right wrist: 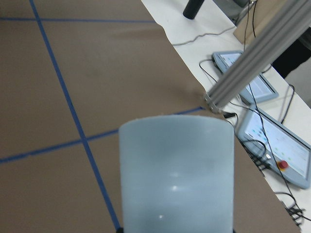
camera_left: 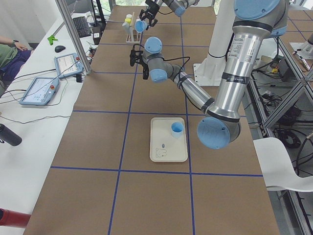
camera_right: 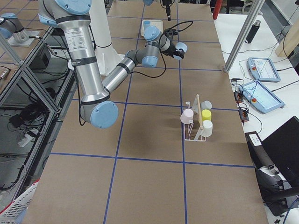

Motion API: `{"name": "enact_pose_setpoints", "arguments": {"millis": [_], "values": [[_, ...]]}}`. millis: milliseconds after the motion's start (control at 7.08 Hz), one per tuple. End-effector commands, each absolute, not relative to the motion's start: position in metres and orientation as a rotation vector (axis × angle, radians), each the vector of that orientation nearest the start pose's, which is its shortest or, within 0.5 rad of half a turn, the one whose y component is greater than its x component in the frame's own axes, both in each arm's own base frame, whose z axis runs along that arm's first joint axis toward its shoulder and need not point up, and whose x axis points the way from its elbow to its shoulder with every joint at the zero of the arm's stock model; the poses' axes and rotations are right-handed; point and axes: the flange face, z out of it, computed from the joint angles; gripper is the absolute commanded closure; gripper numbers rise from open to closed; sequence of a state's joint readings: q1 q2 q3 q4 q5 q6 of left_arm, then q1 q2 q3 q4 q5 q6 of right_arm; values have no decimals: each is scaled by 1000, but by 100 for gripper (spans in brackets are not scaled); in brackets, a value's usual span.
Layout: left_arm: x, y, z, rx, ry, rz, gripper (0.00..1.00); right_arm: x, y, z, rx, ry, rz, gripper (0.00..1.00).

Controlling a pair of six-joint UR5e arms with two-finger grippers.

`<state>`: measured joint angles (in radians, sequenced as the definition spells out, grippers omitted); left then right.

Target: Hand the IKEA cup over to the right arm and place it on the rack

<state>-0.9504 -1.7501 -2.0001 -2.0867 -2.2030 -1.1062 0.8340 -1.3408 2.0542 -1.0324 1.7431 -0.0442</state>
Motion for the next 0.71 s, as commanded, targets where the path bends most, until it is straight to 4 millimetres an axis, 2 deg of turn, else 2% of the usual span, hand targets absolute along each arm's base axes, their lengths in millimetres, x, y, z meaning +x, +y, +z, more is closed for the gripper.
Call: {"name": "enact_pose_setpoints", "arguments": {"millis": [0,141,283,424,565], "values": [[170,-458,360,327,1100,56,0,-181,-480,323,1072,-383,-905,82],[137,-459,382,349,1089,119,0,-135,-487,349,1019,-282,-997,82],[105,-463,402,362,1074,138,0,-103,-487,379,975,-188,-1081,82],[92,-462,419,372,1051,147,0,-76,-484,404,936,-115,-1142,82],[89,-460,422,371,1046,146,0,-54,-489,427,882,4,-1263,81]]}}
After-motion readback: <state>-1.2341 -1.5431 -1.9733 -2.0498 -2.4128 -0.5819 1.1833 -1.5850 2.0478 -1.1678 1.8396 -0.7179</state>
